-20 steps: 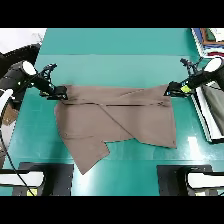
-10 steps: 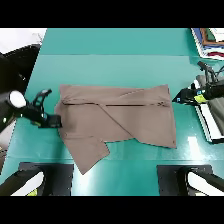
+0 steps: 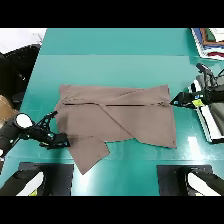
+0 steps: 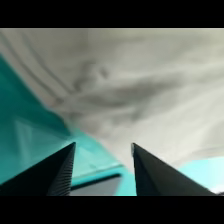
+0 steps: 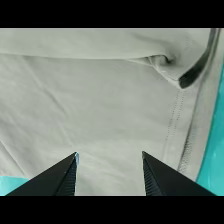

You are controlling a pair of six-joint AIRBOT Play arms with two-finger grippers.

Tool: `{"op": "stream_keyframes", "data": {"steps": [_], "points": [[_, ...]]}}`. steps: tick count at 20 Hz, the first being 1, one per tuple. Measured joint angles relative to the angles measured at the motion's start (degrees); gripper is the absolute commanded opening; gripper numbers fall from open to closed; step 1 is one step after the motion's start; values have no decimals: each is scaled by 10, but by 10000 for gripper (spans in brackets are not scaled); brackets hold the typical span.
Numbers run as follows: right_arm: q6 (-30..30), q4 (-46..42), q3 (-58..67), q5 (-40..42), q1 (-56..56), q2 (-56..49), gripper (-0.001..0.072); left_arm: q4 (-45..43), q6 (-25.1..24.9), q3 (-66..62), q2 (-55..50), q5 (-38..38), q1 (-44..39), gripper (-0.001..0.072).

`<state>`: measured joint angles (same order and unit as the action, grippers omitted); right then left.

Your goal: Fold the shirts.

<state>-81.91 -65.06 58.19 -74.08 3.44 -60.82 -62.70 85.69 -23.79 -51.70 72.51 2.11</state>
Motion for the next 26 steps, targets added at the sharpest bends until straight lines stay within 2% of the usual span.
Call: {"op": "stream_keyframes", "data": {"steps": [2, 3, 4, 11, 12, 13, 18, 20, 22, 23, 26], "points": [[0, 5, 0, 3, 2, 1, 450, 29, 1, 11, 2, -21, 0, 425], [0, 5, 0, 2, 2, 1, 450, 42, 1, 15, 2, -37, 0, 188], [0, 6, 0, 1, 2, 2, 450, 45, 0, 19, 2, -55, -1, 32], [2, -28, -31, -69, -30, 2, 464, 56, -5, 13, 17, -67, 0, 20], [2, -31, -49, -82, -47, 2, 589, 57, -5, 7, 29, -61, 0, 21], [2, -34, -72, -91, -70, 2, 638, 58, -5, 1, 44, -52, 0, 21], [2, -36, -189, -116, -160, 2, 625, 60, -3, -20, 99, -37, 0, 22], [2, -31, -227, -118, -174, 2, 552, 61, -3, -23, 107, -34, 0, 22], [4, -13, -256, -109, -181, 2, 540, 62, -2, -24, 111, -33, 0, 22], [6, -3, -266, -102, -183, 2, 504, 62, -2, -25, 113, -32, 0, 22], [9, 17, -283, -92, -185, -5, 497, 62, -2, -26, 115, -30, 0, 22]]}}
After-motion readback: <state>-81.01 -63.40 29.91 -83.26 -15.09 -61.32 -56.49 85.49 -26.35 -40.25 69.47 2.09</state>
